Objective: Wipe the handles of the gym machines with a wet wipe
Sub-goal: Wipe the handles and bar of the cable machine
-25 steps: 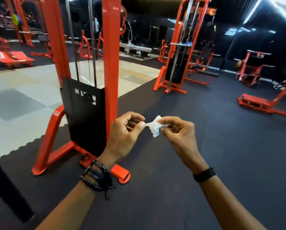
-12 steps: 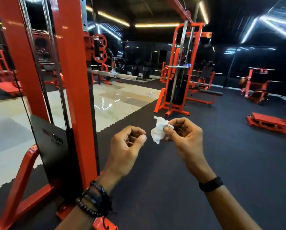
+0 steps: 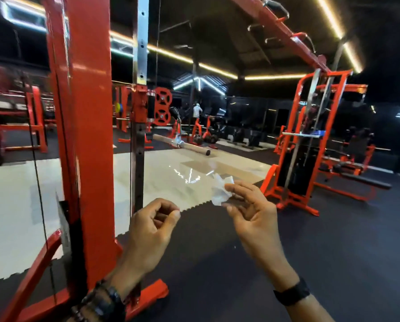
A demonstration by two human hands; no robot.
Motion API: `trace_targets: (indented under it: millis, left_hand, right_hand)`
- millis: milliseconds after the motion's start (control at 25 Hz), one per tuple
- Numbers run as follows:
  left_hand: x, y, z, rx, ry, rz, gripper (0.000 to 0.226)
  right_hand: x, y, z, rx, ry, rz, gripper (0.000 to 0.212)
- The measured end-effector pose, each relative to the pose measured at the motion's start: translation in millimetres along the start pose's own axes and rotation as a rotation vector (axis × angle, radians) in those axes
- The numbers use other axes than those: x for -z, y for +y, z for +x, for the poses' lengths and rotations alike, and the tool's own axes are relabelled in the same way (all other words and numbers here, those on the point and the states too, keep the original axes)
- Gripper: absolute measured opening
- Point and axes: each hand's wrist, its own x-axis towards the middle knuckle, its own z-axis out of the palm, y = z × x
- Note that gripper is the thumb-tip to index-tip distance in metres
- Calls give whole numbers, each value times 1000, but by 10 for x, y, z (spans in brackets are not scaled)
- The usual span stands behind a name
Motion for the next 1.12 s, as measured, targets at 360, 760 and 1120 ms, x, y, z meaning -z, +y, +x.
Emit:
trace_targets:
  millis: [360,760,1120]
  left_hand:
    - [-307,-439,1561,-208,103,351,12]
    - [-99,-1033,3093,-261,190,607,55]
    - [-86,-1828,4055,-272,325,877,99]
  right_hand:
    - [-160,1052,1562,311,-16,-162,23]
    - [-941,1922,3278,490,-86,-149,17]
    - [-2025,2823,4475,703,-218,-102,22]
